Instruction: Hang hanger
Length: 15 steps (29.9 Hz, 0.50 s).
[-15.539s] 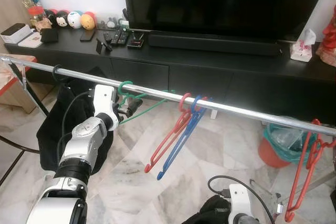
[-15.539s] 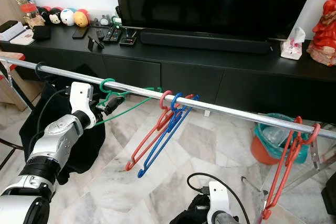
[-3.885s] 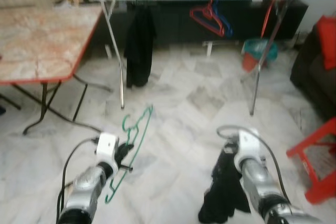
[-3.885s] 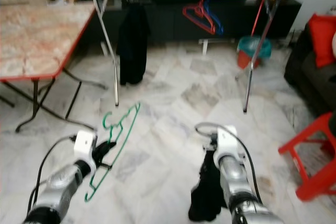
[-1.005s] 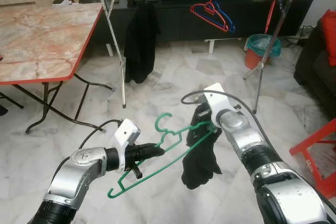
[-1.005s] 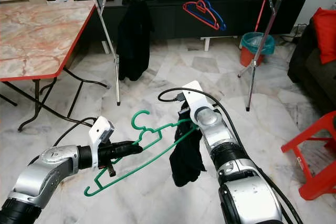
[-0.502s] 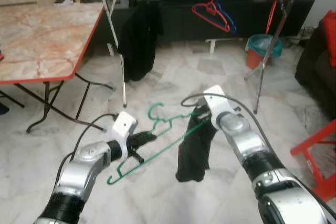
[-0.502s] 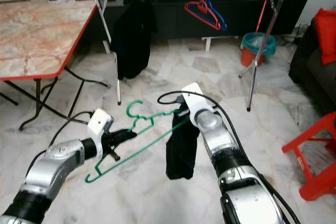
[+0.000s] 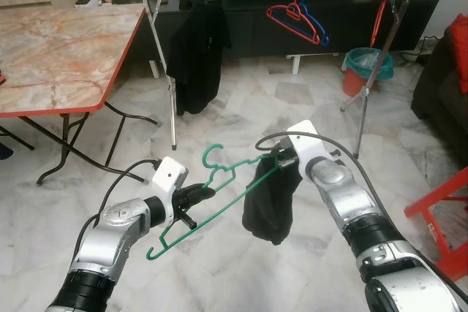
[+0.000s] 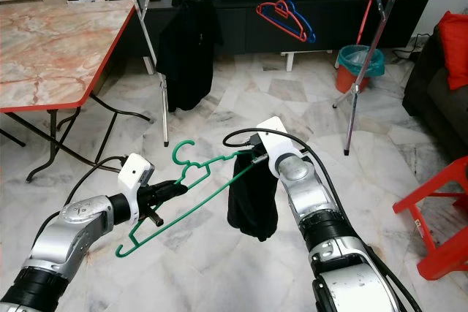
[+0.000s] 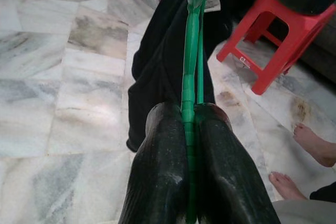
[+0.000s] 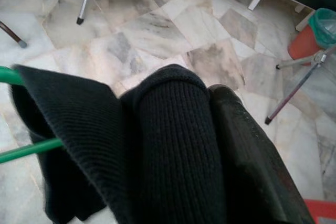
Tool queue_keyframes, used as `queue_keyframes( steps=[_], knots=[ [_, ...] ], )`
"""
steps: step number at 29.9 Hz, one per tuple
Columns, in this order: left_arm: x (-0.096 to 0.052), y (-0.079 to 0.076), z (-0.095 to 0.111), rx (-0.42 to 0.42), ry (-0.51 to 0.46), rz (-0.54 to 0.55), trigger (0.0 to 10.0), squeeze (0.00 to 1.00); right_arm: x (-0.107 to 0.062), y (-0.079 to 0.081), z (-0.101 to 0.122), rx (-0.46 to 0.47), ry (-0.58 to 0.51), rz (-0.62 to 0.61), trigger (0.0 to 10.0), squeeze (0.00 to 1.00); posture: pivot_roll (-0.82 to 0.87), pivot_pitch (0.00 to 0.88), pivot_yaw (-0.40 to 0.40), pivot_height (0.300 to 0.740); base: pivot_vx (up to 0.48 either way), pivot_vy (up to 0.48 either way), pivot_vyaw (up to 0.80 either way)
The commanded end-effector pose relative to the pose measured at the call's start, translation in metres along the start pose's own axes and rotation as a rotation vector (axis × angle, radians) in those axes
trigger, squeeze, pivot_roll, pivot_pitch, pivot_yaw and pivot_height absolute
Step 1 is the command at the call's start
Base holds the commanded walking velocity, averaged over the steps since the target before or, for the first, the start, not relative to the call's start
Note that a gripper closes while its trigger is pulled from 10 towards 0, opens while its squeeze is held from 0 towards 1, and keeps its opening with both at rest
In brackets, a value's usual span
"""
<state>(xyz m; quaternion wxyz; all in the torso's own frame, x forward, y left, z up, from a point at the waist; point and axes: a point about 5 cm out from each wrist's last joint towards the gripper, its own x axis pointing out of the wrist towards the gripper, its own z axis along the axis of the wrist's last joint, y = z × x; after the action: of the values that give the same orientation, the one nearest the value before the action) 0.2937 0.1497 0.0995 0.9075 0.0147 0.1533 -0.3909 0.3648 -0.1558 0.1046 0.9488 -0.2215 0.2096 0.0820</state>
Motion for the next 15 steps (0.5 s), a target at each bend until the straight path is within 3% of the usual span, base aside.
queue_keyframes(
  steps=[1,6,15],
  knots=[
    [-0.005,0.003,0.005,0.029,-0.009,0.024,10.0,0.00,-0.002,-0.001,0.005,-0.013,-0.017,-0.005,10.0,0.00,-0.06,0.000,0.034,0.740,0.000,0.000,0.00],
    [-0.001,0.006,0.011,0.028,-0.042,0.052,10.0,0.00,-0.002,0.001,0.007,-0.018,-0.021,0.000,10.0,0.00,-0.06,0.000,0.034,0.740,0.000,0.000,0.00],
    [-0.004,-0.020,0.007,-0.042,-0.033,-0.171,10.0,0.00,-0.008,0.018,0.023,-0.039,-0.065,0.082,10.0,0.00,-0.06,0.000,0.033,0.740,0.000,0.000,0.00]
  ],
)
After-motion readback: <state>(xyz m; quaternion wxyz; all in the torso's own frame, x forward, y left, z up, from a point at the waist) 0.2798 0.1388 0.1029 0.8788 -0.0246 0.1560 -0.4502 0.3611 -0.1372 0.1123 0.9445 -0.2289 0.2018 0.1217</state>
